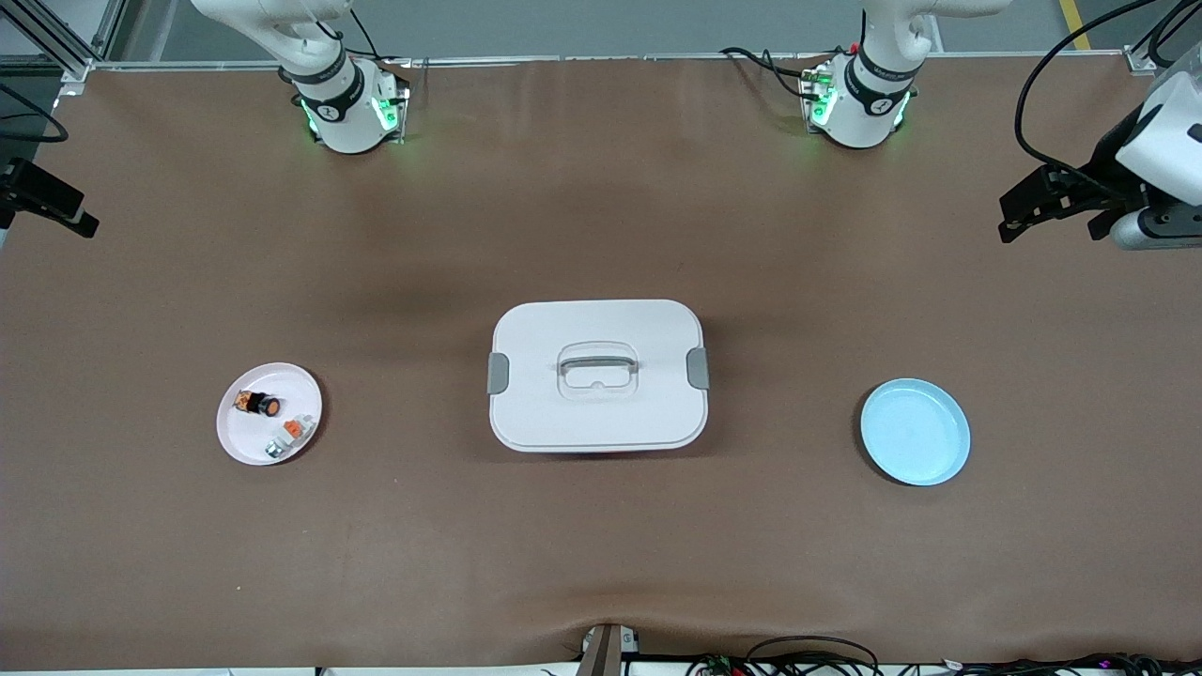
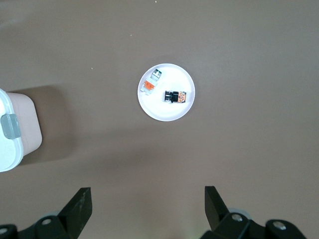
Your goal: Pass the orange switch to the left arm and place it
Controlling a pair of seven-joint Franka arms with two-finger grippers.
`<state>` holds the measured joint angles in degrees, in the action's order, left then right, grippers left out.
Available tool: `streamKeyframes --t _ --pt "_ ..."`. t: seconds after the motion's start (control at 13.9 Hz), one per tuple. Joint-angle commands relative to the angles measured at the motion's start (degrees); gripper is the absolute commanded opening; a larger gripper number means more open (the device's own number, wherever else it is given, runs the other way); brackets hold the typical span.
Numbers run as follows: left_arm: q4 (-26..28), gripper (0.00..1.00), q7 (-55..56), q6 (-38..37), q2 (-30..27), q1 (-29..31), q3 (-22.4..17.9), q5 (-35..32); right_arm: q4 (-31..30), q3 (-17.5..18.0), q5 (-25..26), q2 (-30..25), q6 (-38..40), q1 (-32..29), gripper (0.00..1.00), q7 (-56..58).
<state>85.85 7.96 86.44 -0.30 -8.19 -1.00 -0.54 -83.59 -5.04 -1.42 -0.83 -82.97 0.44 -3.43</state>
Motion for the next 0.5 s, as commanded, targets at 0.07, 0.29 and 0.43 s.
streamKeyframes --t 0.07,0.29,0.43 --pt "-1.9 1.0 -0.6 -1.4 0.6 0.2 0.0 -0.4 -0.6 0.3 -0.6 -0.9 0.3 -0.5 1.0 -0.9" --pt "-1.8 1.0 -0.6 -1.4 0.6 0.3 0.0 -1.0 -0.6 0.3 -0.5 -0.9 0.4 -0.5 1.0 -0.8" --pt "-1.9 1.0 -0.5 -1.4 0.7 -0.2 0.0 -1.7 -0.6 0.3 0.0 -0.9 0.4 -0.5 1.0 -0.8"
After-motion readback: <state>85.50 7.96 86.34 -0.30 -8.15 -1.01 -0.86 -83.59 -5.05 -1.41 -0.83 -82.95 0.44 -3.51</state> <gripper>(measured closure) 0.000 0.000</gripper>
